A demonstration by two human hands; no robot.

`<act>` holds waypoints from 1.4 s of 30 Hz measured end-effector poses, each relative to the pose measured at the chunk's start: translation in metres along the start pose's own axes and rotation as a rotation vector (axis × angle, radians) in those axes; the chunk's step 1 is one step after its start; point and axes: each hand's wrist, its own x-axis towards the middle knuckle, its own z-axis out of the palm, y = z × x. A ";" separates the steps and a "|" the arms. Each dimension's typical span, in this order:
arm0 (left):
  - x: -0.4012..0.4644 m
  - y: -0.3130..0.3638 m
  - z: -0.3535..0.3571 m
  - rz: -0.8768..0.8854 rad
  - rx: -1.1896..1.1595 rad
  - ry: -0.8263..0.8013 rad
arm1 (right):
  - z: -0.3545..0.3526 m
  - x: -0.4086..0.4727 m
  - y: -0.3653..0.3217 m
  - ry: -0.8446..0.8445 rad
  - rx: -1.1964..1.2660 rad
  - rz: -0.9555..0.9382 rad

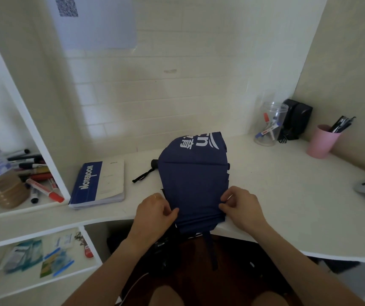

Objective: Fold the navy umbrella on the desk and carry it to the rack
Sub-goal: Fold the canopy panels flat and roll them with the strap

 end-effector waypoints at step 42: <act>0.017 0.009 0.015 0.620 0.245 -0.224 | -0.057 0.098 -0.065 -0.216 1.021 0.149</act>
